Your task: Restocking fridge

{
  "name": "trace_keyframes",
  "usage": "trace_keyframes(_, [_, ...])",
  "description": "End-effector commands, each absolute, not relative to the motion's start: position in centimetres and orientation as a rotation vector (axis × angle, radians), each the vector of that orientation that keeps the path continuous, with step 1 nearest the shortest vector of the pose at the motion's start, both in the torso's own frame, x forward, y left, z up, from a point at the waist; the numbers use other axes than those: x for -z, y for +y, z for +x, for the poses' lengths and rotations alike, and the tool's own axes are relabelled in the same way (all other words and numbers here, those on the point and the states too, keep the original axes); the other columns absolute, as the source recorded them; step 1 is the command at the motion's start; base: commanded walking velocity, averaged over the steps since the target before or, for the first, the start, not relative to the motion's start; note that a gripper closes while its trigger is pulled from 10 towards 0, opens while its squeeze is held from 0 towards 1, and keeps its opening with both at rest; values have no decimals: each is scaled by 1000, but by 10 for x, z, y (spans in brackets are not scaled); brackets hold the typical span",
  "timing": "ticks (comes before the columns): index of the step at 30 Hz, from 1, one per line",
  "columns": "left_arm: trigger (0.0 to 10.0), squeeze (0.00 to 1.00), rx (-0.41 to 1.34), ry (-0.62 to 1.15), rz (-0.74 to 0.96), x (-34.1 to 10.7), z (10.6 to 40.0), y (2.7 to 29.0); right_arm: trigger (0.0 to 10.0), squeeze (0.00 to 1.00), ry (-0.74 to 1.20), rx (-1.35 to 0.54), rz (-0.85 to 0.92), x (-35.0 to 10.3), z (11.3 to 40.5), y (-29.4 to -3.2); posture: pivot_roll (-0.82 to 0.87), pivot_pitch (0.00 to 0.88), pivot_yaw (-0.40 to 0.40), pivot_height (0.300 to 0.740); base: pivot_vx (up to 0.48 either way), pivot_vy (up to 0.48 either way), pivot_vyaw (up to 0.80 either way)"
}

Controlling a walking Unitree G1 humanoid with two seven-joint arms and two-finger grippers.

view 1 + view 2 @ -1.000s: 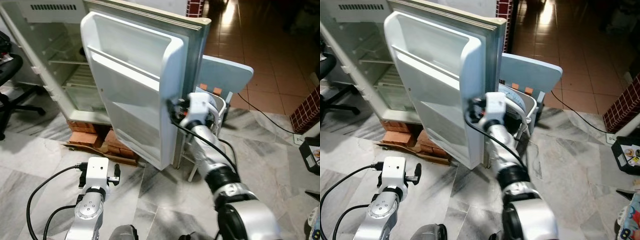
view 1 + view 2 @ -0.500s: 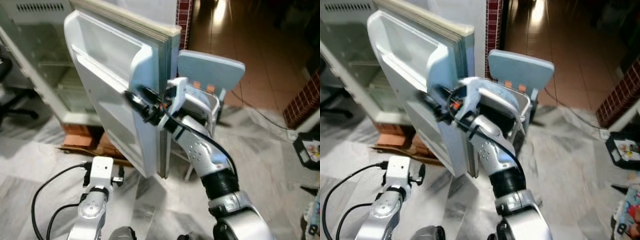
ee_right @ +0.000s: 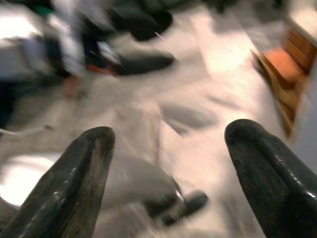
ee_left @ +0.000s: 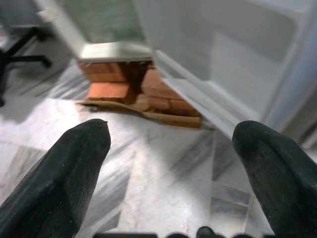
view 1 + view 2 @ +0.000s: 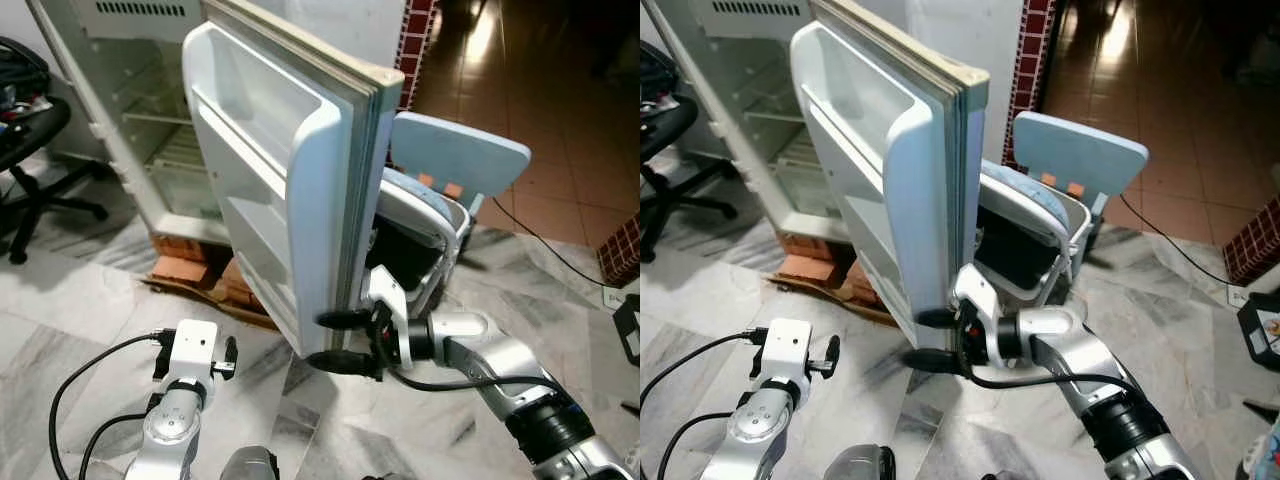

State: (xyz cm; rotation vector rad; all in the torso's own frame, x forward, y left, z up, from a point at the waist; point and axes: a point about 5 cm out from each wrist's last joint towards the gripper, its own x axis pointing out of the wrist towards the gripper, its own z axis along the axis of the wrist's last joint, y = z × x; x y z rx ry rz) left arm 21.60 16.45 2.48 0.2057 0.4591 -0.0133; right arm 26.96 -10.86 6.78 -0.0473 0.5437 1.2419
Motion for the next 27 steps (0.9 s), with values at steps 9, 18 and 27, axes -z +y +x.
trace_keyframes(9, [10000, 0, 26, 470, 239, -25, 214, 167, 10000, 1000, 572, -572, -441, -44, 319, -164, 75, 52, 30, 740, 0, 0, 0])
trace_keyframes(18, [10000, 0, 36, 467, 241, -25, 218, 164, 10000, 1000, 343, -175, -264, -87, 363, -169, 65, 49, 34, 740, 0, 0, 0])
trace_keyframes(27, [10000, 0, 23, 454, 237, -27, 220, 163, 10000, 941, 212, -163, -91, -115, 381, -128, 79, 52, 24, 740, 0, 0, 0])
